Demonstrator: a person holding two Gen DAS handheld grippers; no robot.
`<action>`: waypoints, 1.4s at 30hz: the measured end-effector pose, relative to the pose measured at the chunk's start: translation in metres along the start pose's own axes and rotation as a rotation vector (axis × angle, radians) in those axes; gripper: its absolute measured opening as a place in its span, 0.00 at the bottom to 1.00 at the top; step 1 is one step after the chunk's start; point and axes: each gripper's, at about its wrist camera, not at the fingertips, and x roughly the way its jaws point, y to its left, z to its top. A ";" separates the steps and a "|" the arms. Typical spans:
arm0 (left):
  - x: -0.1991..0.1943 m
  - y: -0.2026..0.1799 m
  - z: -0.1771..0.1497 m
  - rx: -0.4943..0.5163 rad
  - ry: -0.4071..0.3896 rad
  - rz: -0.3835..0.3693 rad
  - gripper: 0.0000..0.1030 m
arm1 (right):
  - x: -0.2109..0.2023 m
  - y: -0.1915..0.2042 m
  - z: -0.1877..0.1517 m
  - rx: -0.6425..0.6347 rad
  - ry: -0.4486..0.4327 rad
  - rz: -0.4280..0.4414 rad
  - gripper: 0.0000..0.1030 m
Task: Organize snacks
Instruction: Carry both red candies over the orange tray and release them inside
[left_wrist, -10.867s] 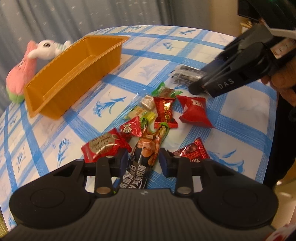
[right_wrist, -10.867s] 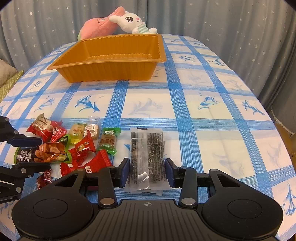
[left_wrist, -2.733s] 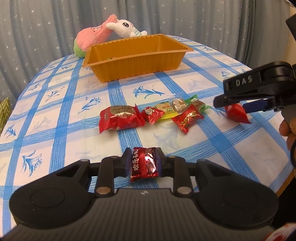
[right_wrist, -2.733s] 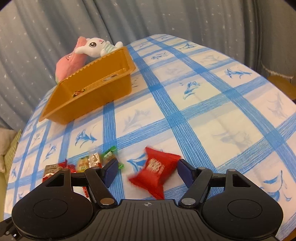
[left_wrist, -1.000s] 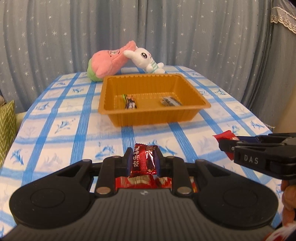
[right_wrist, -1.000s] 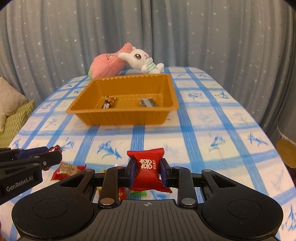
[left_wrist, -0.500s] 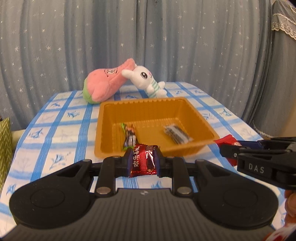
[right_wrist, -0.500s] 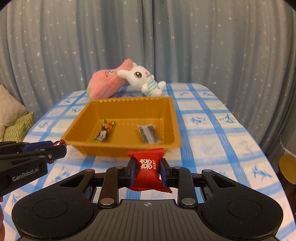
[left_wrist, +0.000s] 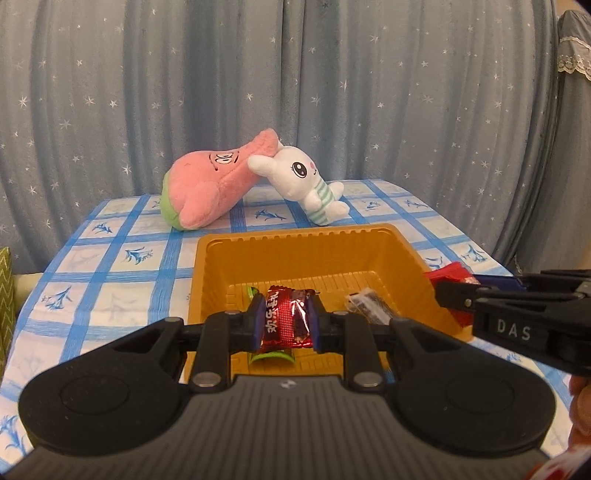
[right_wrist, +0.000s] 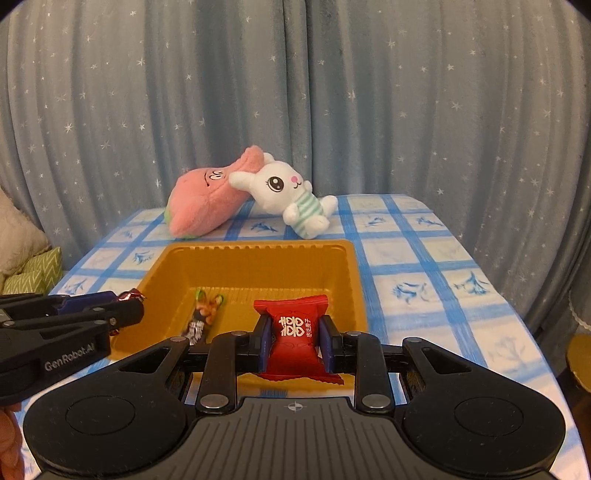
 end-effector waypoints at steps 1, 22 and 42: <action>0.005 0.001 0.001 -0.002 0.003 0.001 0.21 | 0.005 0.001 0.002 -0.002 0.003 0.001 0.27; 0.071 0.025 0.012 -0.009 0.060 0.005 0.21 | 0.073 -0.001 0.016 0.029 0.090 0.045 0.26; 0.077 0.033 0.011 -0.007 0.063 0.039 0.37 | 0.081 -0.005 0.015 0.060 0.108 0.053 0.27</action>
